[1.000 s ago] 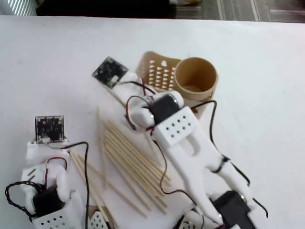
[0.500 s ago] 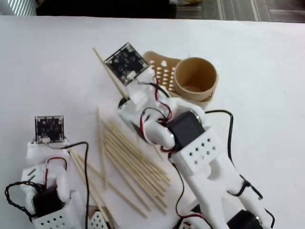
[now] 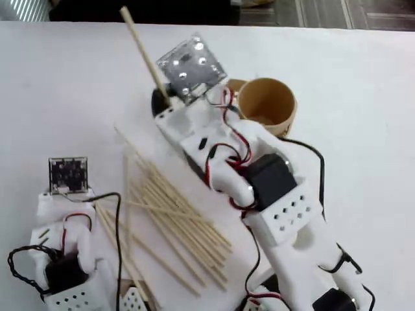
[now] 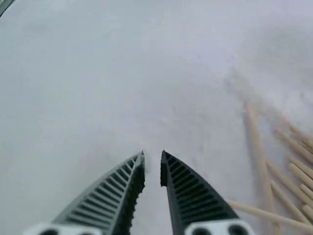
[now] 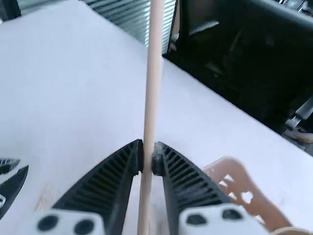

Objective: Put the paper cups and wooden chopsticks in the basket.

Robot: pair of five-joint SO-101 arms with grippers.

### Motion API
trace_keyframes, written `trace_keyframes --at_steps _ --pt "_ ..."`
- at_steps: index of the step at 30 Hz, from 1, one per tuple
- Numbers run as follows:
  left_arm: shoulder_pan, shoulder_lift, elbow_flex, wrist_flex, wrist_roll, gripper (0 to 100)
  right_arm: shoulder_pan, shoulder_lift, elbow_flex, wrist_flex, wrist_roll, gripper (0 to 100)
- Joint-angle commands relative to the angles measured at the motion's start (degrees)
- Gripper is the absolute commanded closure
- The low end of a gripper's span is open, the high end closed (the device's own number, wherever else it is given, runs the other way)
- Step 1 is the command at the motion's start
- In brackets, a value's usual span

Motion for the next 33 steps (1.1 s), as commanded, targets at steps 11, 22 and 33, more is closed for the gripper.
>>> trace_keyframes --at_steps 11,22,33 --pt "-0.4 -0.7 -0.4 -1.2 0.1 92 10.6 -1.8 -3.2 -22.7 -0.6 97.9" --pt "-0.4 -0.7 -0.3 -1.2 0.1 92 14.7 -1.7 10.5 -29.2 -0.6 97.9" --pt "-0.4 -0.7 -0.3 -1.2 0.0 92 15.3 -1.8 22.5 -32.0 -10.2 85.5"
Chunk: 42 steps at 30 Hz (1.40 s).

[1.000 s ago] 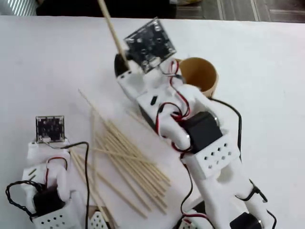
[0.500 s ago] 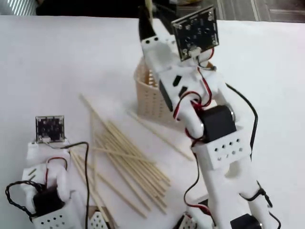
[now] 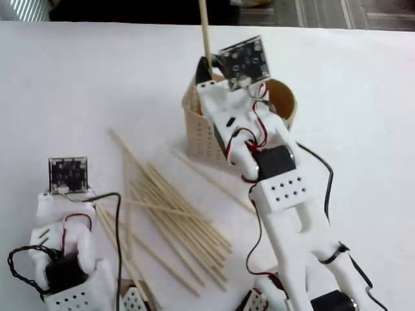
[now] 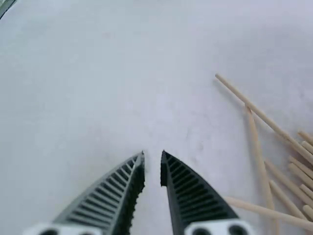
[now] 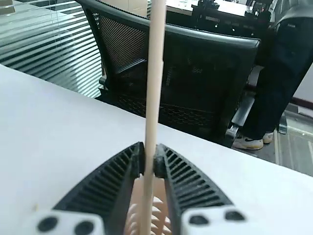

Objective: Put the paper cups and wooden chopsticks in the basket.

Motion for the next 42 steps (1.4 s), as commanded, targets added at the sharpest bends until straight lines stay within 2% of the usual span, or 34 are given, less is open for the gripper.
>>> trace_keyframes --at_steps 1,3,10,14,18,26,29,32,39,42 --pt "-0.4 -0.7 -0.2 -1.2 0.0 92 0.9 -1.8 -3.3 3.6 -5.6 82.8" --pt "-0.4 -0.7 -0.2 -1.2 0.0 92 0.7 -1.8 -6.8 8.3 -5.8 82.9" --pt "-0.4 -0.7 -0.2 -1.2 0.0 92 -0.1 -1.8 -22.8 29.2 -5.9 92.3" --pt "-0.4 -0.7 -0.1 -1.2 0.0 92 -2.1 -1.8 -29.5 42.9 -5.6 93.0" --pt "-0.4 -0.7 -0.1 -1.2 0.0 92 -5.9 -1.8 -31.6 53.8 -5.5 92.9" --pt "-2.5 -0.7 -0.3 -1.2 0.1 92 -16.9 -1.2 -31.3 67.8 -5.5 92.9" --pt "-2.6 -0.7 -0.3 -1.2 0.2 92 -21.3 -1.2 -28.4 69.3 -5.1 92.9" --pt "-2.6 -0.7 -0.4 -1.2 0.1 92 -23.1 -1.2 -21.9 68.1 -0.9 92.9" --pt "-2.7 -0.7 -0.4 -1.2 0.1 92 -23.3 -1.1 -4.1 54.7 1.4 92.6" --pt "-2.7 -0.7 -0.4 -1.2 0.1 92 -23.3 0.7 0.4 50.2 1.4 87.4"
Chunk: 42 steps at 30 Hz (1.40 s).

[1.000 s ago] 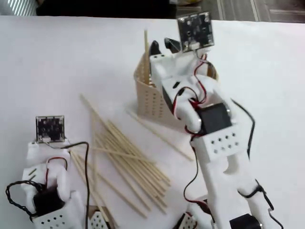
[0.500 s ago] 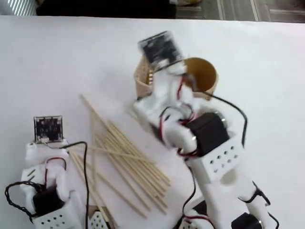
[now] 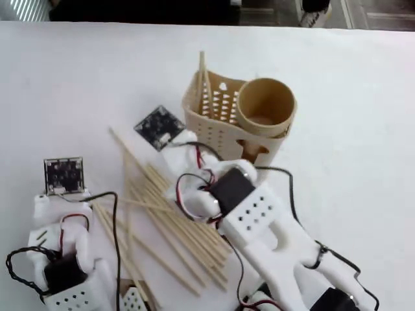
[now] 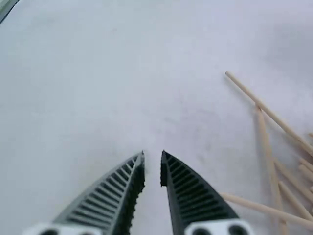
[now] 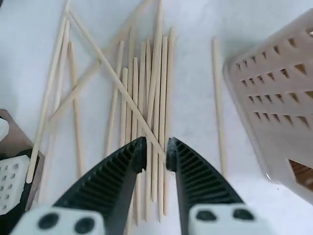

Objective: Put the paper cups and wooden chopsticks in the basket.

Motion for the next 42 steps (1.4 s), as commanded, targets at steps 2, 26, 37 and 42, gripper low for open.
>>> trace_keyframes --at_steps 2,26,37,42 --pt "-0.6 -0.7 -0.6 -1.2 0.1 92 -0.3 4.4 3.0 -5.5 0.7 84.0" --pt "-0.6 -0.7 -0.4 -1.2 0.1 92 1.5 44.3 -8.4 -15.2 0.6 83.6" --pt "-0.5 -0.7 -0.4 -1.2 0.1 92 5.8 44.5 -8.5 -13.6 7.0 98.2" --pt "-0.5 -0.7 -0.4 -1.2 0.1 92 5.8 43.9 -9.4 -10.5 7.0 98.1"
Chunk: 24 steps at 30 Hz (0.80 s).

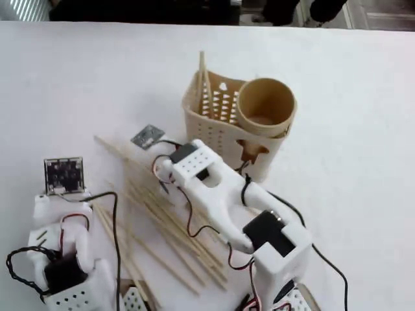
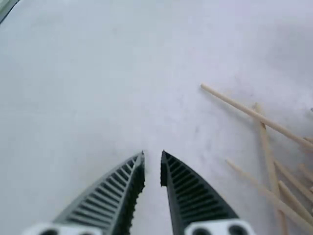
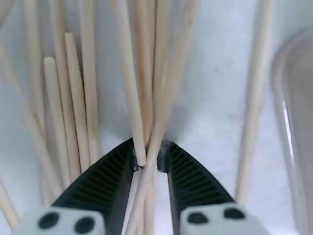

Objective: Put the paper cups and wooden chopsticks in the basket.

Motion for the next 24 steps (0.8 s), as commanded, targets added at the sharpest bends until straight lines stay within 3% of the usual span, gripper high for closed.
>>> trace_keyframes --at_steps 1,12,24 --pt "-0.5 -0.7 -0.4 -1.2 0.1 92 0.3 -1.6 -1.6 4.0 0.6 98.1" --pt "-0.5 -0.7 -0.4 -1.2 0.1 92 0.3 -17.7 -2.8 15.1 0.6 98.1" --pt "-0.5 -0.7 -0.4 -1.2 0.1 92 -0.3 -37.8 -3.9 16.2 0.5 98.1"
